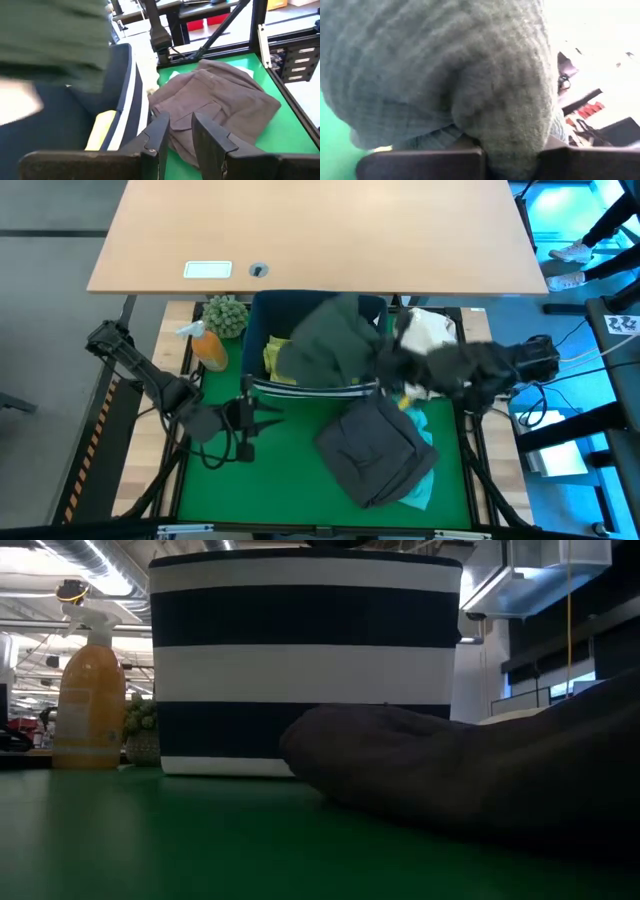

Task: Fold laundry
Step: Put the green polo into the laundry bin

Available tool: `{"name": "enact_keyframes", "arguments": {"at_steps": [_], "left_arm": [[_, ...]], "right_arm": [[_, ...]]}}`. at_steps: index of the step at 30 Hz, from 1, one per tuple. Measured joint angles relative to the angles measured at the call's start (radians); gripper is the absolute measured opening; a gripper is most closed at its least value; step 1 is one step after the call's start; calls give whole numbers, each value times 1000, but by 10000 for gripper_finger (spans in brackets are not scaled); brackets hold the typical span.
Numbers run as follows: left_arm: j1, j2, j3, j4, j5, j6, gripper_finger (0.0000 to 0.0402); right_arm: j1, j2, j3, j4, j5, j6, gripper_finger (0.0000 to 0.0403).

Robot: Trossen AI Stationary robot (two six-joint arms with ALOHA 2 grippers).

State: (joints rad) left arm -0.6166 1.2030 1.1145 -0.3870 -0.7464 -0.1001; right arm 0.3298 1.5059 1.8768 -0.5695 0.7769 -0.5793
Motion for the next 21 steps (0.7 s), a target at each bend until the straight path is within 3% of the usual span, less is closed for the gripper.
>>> {"name": "enact_keyframes", "arguments": {"at_steps": [11,21], "left_arm": [[-19,0,0,-8,2,-2,77],[-19,0,0,-35,4,-2,77]], "right_arm": [[-380,102,-1,-19,-198,-2,33],[-469,287,-1,-91,-184,-5,33]]}}
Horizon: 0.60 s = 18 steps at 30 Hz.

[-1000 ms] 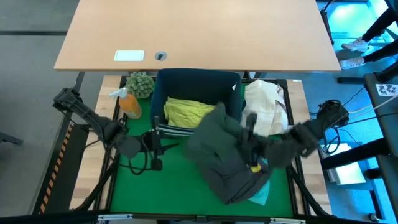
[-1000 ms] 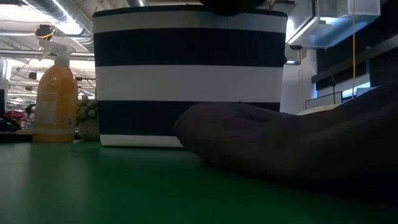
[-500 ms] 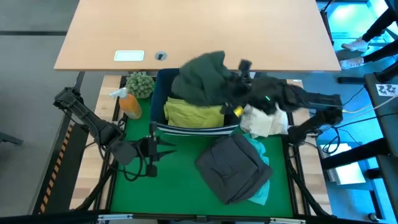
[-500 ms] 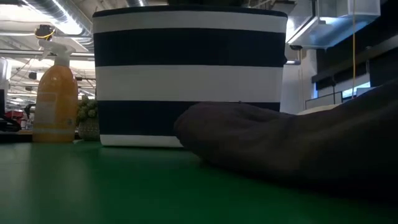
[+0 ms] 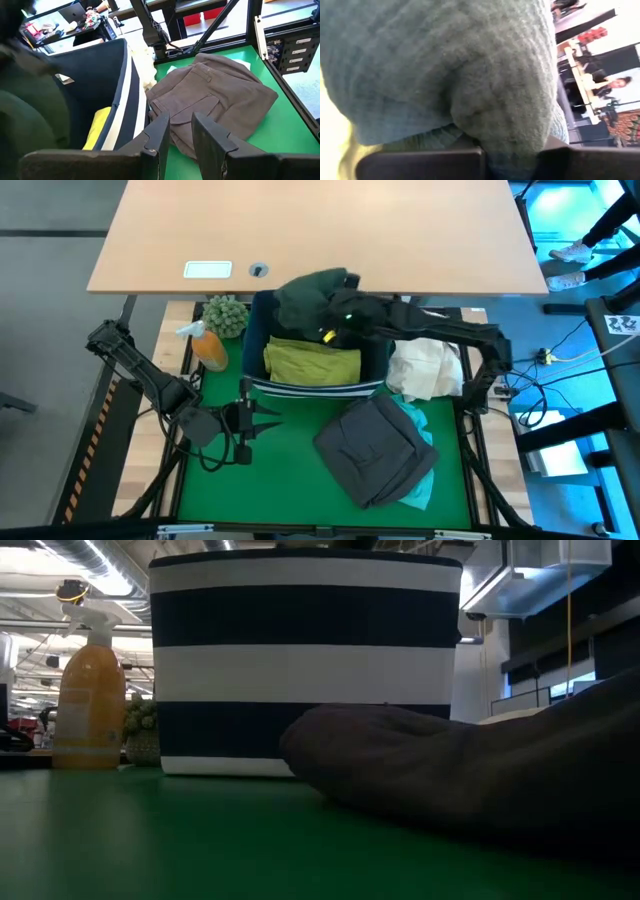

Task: Fold laundry
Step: Put the green polo into the laundry bin

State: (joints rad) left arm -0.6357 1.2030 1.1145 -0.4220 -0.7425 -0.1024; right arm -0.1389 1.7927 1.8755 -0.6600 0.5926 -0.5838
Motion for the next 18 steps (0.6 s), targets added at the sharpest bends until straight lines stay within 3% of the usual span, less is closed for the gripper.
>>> {"name": "enact_keyframes", "arguments": {"at_steps": [6,11,13,18], "left_arm": [[0,0,0,-38,0,0,77],[0,0,0,-70,0,0,77],[1,0,0,-77,0,0,77],[18,0,0,-103,0,0,77]], "right_arm": [[2,105,0,-108,-99,32,33],[1,149,0,-238,-289,62,34],[1,151,-1,-266,-371,79,57],[1,151,34,-358,-453,111,168]]}}
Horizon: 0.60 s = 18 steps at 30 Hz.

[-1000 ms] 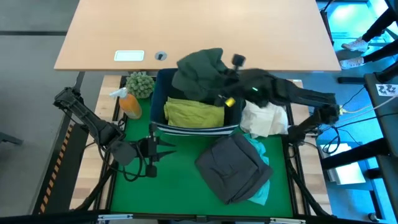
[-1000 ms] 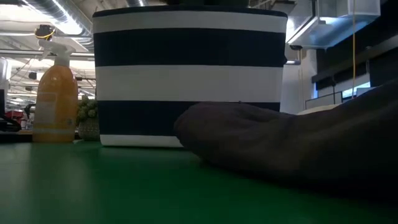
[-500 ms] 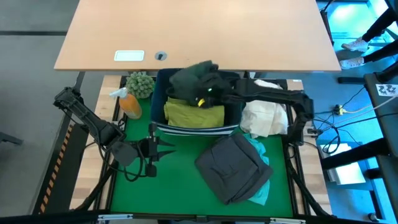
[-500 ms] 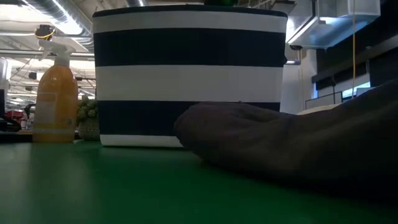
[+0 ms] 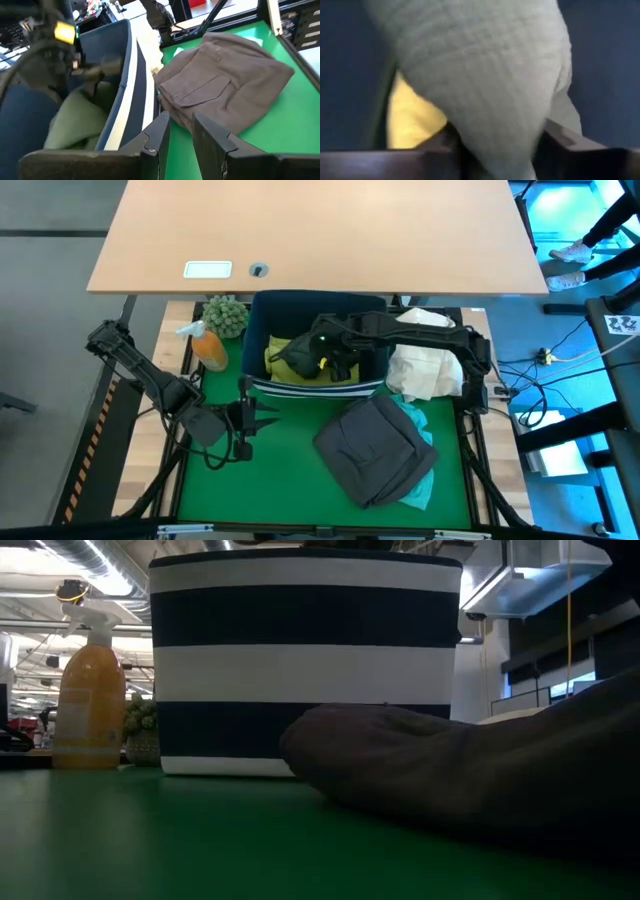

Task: Fold laundry
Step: Put the green polo into the laundry bin, then put the black shorts into the laundry bin

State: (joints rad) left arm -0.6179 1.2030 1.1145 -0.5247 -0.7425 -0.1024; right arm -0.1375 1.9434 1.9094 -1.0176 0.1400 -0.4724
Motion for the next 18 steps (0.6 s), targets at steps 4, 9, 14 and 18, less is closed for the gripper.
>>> {"name": "enact_keyframes", "arguments": {"at_steps": [4,9,14,18], "left_arm": [[23,0,0,-20,0,0,77],[45,0,0,-23,0,0,77],[51,0,0,-26,0,0,77],[50,0,0,-26,3,-13,77]], "right_arm": [[0,-1,79,-103,-95,16,242],[1,-1,238,-237,-160,51,287],[15,-1,436,-423,-159,102,292],[81,-85,378,-475,-136,119,293]]}}
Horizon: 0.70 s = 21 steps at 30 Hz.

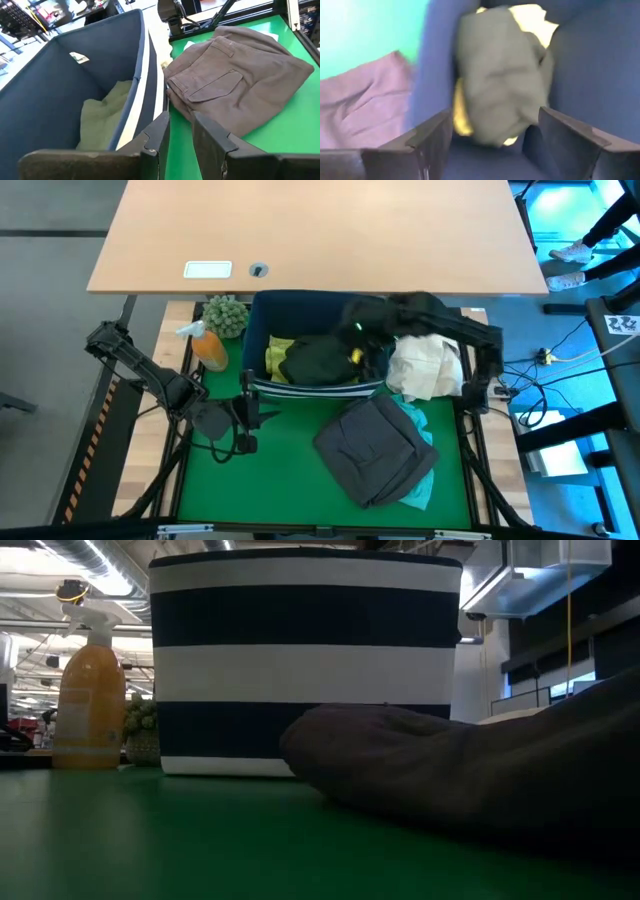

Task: Fold laundry
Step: Put the black shorts into the laundry bin

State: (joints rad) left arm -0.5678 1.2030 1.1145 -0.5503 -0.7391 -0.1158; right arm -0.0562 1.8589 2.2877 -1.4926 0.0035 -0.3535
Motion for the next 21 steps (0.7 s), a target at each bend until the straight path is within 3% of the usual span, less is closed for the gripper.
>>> {"name": "enact_keyframes", "arguments": {"at_steps": [4,11,17,21], "left_arm": [[0,1,0,1,18,-33,77],[-2,74,0,15,84,-89,77],[-6,237,0,68,127,-133,77],[-10,393,-1,175,140,27,77]], "right_arm": [[118,-57,-56,-82,101,137,293],[379,-102,-213,-45,170,306,291],[544,-138,-527,183,206,393,261],[599,-177,-757,388,186,445,234]]}}
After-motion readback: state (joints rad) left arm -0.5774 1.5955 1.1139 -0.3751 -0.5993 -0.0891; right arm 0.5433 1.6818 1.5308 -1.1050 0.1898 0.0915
